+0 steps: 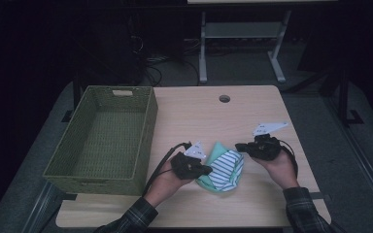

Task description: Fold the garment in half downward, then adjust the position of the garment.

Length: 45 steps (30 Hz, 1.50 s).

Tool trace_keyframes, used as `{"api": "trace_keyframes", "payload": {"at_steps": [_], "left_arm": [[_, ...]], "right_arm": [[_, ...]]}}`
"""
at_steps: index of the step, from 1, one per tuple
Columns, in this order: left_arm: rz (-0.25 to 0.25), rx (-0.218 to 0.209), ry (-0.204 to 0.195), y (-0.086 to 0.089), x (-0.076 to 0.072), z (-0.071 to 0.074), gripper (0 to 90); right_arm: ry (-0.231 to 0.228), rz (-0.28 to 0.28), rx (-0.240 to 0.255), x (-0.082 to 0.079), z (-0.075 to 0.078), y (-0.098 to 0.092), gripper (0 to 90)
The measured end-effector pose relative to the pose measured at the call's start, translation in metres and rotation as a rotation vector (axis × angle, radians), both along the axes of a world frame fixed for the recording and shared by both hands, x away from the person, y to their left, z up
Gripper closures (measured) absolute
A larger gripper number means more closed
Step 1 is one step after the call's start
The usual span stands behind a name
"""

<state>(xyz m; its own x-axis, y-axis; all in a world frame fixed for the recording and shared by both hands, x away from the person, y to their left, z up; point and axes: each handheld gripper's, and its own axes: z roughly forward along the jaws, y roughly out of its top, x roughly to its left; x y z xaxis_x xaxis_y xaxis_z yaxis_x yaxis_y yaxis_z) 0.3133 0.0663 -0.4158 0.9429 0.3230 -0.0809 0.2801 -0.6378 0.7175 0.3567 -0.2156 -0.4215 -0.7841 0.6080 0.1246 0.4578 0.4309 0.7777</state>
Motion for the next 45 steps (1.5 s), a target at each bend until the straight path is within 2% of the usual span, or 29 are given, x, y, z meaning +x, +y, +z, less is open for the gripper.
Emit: {"api": "trace_keyframes", "payload": {"at_steps": [4,9,12,15,18,21,24,27,28,30,31,34,37,39,42,44,45], "left_arm": [[0.032,0.018,-0.011,0.003,0.002,0.001,89.6],[0.07,0.004,-0.016,-0.003,0.006,0.001,87.5],[0.067,0.06,-0.031,-0.009,0.012,-0.005,86.8],[0.07,0.088,-0.01,-0.012,0.017,-0.014,87.5],[0.065,0.139,0.002,-0.015,0.022,-0.022,89.2],[0.072,0.177,0.005,-0.017,0.024,-0.027,89.6],[0.069,0.191,0.011,-0.016,0.026,-0.031,89.7],[0.07,0.19,0.01,-0.016,0.026,-0.031,89.6],[0.068,0.19,0.009,-0.016,0.026,-0.031,89.6],[0.066,0.178,0.009,-0.015,0.025,-0.027,89.5],[0.069,0.169,0.007,-0.014,0.024,-0.025,89.3],[0.071,0.102,0.012,-0.011,0.017,-0.015,89.4],[0.04,0.062,0.011,-0.01,0.006,-0.005,89.5],[0.02,0.042,0.006,-0.015,-0.001,-0.001,89.5],[-0.008,0.004,0.025,-0.027,-0.009,-0.001,89.5],[-0.03,0.005,0.027,-0.035,-0.012,-0.005,89.6],[-0.044,0.008,0.034,-0.041,-0.014,-0.008,89.6]], "right_arm": [[-0.001,0.047,0.013,0.007,0.005,0.02,89.7],[0.015,0.096,0.0,0.014,0.004,0.043,89.7],[0.025,0.119,-0.02,0.019,-0.003,0.055,89.7],[0.042,0.122,-0.037,0.023,-0.009,0.063,89.7],[0.063,0.131,-0.061,0.028,-0.017,0.068,89.8],[0.095,0.131,-0.102,0.033,-0.03,0.075,89.8],[0.111,0.131,-0.13,0.035,-0.04,0.077,89.9],[0.119,0.129,-0.113,0.036,-0.045,0.076,89.9],[0.124,0.128,-0.107,0.035,-0.045,0.076,89.8],[0.114,0.127,-0.112,0.034,-0.041,0.075,89.8],[0.101,0.127,-0.098,0.034,-0.038,0.073,89.8],[0.085,0.121,-0.069,0.034,-0.027,0.069,89.8],[0.075,0.119,-0.066,0.038,-0.018,0.067,89.8],[0.061,0.125,-0.069,0.042,-0.014,0.068,89.7],[0.063,0.138,-0.073,0.047,-0.01,0.074,89.7],[0.05,0.165,-0.088,0.052,-0.01,0.081,89.8],[0.057,0.171,-0.086,0.053,-0.01,0.083,89.8]]}}
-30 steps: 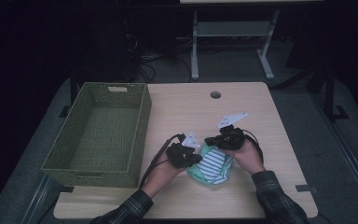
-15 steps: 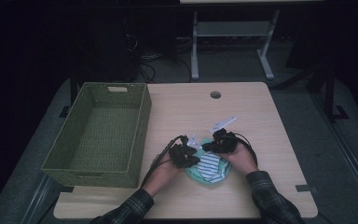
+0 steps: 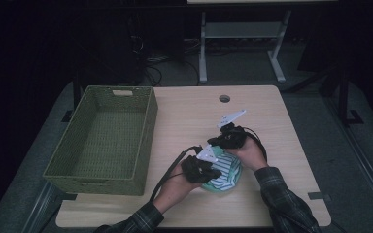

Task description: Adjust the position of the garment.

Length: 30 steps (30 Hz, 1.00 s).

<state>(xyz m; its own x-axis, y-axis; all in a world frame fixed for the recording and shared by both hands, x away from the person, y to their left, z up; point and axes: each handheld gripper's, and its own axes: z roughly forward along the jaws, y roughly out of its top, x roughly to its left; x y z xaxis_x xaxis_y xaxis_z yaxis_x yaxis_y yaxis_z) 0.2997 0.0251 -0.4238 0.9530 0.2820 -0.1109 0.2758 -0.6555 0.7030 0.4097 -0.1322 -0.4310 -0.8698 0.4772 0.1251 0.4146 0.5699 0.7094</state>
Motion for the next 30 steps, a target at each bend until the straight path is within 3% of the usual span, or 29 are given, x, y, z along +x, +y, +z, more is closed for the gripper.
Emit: {"api": "trace_keyframes", "payload": {"at_steps": [6,13,21,30], "left_arm": [[-0.056,0.022,0.018,-0.022,-0.007,-0.013,89.5],[-0.082,0.06,0.044,-0.029,-0.011,-0.025,89.5],[-0.058,0.097,0.033,-0.016,-0.007,-0.024,89.5],[0.019,0.13,0.016,0.009,0.003,-0.023,89.4]], "right_arm": [[-0.001,0.034,-0.022,0.009,-0.006,0.018,89.8],[0.026,0.045,-0.066,0.013,-0.023,0.025,89.8],[0.055,0.003,-0.072,0.011,-0.031,0.007,89.8],[0.048,-0.031,-0.068,0.007,-0.028,-0.018,89.8]]}}
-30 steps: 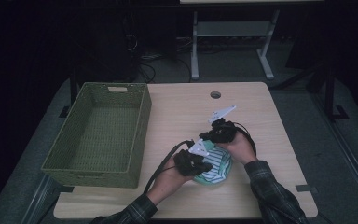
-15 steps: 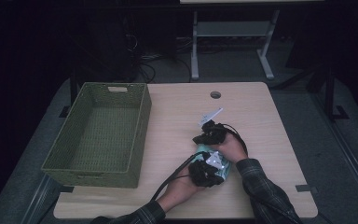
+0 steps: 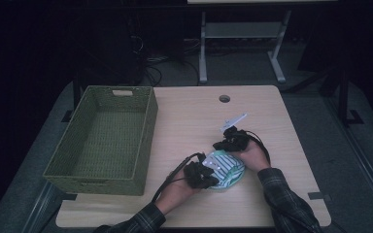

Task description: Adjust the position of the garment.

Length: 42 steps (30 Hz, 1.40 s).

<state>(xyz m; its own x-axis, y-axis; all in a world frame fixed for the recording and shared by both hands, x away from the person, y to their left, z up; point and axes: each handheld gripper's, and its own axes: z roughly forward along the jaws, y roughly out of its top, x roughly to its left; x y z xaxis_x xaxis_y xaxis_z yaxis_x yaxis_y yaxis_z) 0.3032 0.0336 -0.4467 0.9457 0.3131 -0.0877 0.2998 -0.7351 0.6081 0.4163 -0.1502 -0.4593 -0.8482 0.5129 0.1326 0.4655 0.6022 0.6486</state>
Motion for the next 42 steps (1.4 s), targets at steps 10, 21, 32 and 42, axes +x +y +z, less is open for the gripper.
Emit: {"api": "trace_keyframes", "payload": {"at_steps": [10,21,32,42], "left_arm": [[0.034,0.066,-0.025,0.018,0.01,-0.001,89.0],[0.126,0.105,-0.059,0.031,0.035,-0.003,88.6],[0.183,0.102,-0.093,0.024,0.065,-0.007,88.5],[0.186,0.094,-0.102,0.021,0.087,-0.006,86.9]], "right_arm": [[-0.002,-0.029,0.004,-0.006,-0.002,-0.021,89.8],[-0.015,-0.038,0.02,-0.025,-0.001,-0.042,89.8],[-0.023,-0.019,0.04,-0.053,-0.001,-0.054,89.8],[-0.011,-0.002,0.069,-0.073,-0.002,-0.058,89.7]]}}
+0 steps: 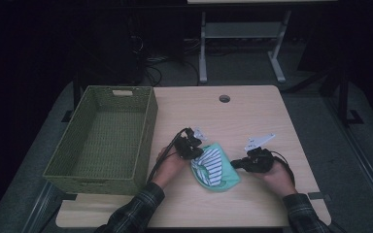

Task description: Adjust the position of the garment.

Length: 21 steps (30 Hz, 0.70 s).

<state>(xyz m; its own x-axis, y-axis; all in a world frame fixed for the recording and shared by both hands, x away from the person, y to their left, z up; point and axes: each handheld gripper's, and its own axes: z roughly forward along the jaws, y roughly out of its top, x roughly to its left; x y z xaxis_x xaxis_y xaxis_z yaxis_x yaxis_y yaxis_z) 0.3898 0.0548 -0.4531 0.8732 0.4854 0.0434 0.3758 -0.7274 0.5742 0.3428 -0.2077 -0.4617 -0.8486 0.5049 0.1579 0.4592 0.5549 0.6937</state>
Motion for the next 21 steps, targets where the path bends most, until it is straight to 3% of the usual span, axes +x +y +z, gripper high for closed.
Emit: {"api": "trace_keyframes", "payload": {"at_steps": [5,10,14,16,21], "left_arm": [[-0.008,-0.04,0.012,0.006,-0.003,0.009,81.2],[-0.037,-0.048,0.026,0.011,-0.014,0.022,68.5],[-0.042,-0.072,0.033,0.017,-0.023,0.032,59.2],[-0.048,-0.077,0.036,0.02,-0.026,0.037,53.4],[-0.067,-0.097,0.087,0.023,-0.033,0.04,38.1]], "right_arm": [[-0.01,-0.052,0.032,-0.005,0.0,-0.011,83.8],[-0.013,-0.127,0.053,-0.012,-0.002,-0.029,63.8],[-0.038,-0.203,0.046,-0.017,-0.005,-0.041,46.9],[-0.053,-0.231,0.019,-0.019,-0.009,-0.047,37.3],[-0.076,-0.299,-0.026,-0.025,-0.016,-0.062,25.1]]}}
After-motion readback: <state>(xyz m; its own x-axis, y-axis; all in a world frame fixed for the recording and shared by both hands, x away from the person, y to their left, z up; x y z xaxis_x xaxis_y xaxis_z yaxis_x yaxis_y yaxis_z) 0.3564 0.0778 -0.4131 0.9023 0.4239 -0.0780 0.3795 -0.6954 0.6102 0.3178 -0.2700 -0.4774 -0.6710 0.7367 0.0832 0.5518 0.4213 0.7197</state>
